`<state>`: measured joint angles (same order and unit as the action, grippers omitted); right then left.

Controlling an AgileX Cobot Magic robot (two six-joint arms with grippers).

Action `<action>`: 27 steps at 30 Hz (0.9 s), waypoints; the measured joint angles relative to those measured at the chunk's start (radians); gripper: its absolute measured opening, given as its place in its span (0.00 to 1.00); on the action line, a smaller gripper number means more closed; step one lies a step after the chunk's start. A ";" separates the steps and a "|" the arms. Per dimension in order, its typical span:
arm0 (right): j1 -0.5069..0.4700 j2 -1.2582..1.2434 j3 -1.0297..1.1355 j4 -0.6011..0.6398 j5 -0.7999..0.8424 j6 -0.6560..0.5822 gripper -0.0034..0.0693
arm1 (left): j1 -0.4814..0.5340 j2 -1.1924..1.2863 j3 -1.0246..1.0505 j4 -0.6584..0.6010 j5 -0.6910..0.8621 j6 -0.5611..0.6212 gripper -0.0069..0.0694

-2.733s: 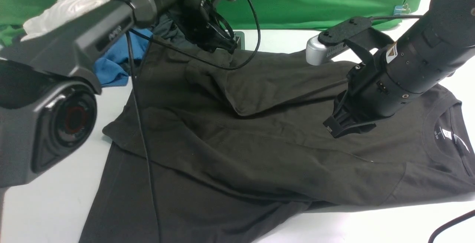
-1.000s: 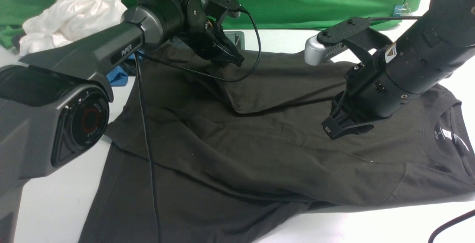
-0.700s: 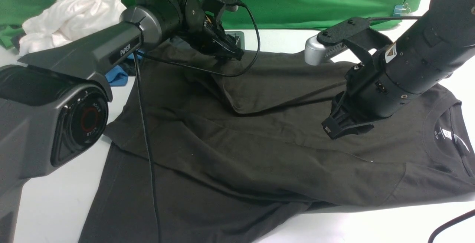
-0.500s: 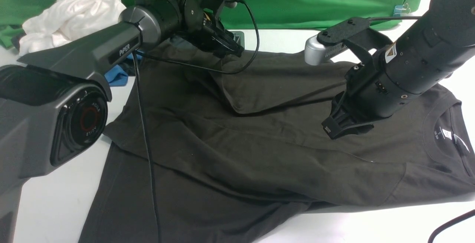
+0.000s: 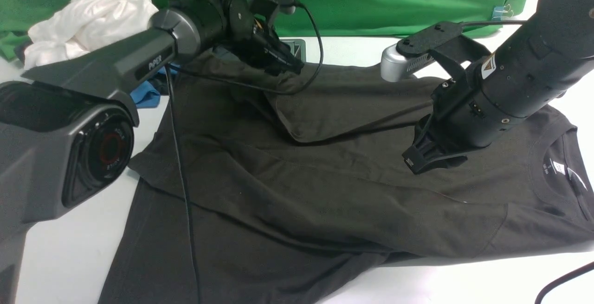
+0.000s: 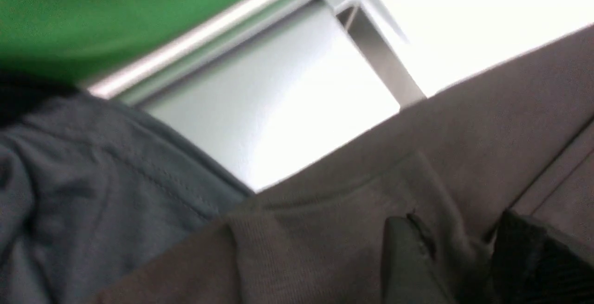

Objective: Fold a long-sleeved shirt on a white desktop.
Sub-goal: 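Grab the top left corner of the dark shirt with the left gripper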

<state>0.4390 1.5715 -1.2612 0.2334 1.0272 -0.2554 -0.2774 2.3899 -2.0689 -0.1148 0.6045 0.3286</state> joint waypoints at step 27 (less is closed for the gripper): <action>0.000 0.000 0.000 0.000 -0.018 0.000 0.26 | -0.010 0.036 0.000 0.035 -0.013 0.015 0.29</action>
<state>0.4390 1.5715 -1.2612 0.2334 1.0090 -0.2554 -0.2874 2.4264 -2.0689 -0.0798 0.5914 0.3433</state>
